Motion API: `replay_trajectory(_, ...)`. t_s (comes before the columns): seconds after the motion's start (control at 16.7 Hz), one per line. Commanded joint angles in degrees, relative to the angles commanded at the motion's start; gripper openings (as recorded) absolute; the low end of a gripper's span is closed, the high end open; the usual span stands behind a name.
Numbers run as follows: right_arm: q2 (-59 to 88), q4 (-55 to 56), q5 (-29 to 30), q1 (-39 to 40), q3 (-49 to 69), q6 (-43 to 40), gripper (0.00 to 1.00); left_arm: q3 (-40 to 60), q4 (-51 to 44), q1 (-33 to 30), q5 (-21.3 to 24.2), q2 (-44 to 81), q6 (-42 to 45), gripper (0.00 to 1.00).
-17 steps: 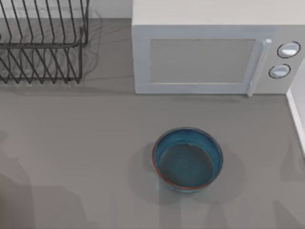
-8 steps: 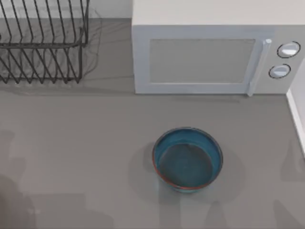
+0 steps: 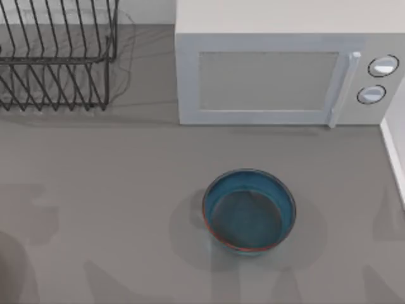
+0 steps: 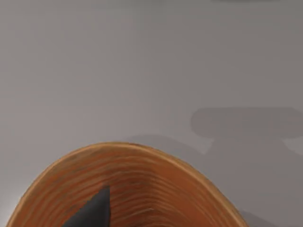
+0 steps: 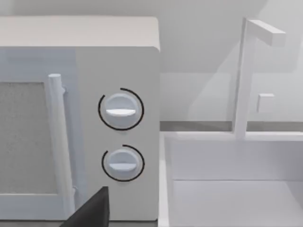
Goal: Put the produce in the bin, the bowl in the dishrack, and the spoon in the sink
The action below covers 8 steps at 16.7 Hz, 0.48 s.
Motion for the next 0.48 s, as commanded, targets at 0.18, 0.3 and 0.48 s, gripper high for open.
replay_trajectory(0.18, 0.0, 0.0, 0.0, 0.0, 0.0, 0.0, 1.00, -8.5, 10.3, -3.9, -0.4, -12.7, -4.0, 1.00)
replay_trajectory(0.3, 0.0, 0.0, 0.0, 0.0, 0.0, 0.0, 1.00, -13.5, 16.3, -6.1, -0.7, -20.2, -6.4, 1.00)
replay_trajectory(0.48, 0.0, 0.0, 0.0, 0.0, 0.0, 0.0, 1.00, -19.2, 23.3, -8.7, -1.0, -29.0, -9.2, 1.00)
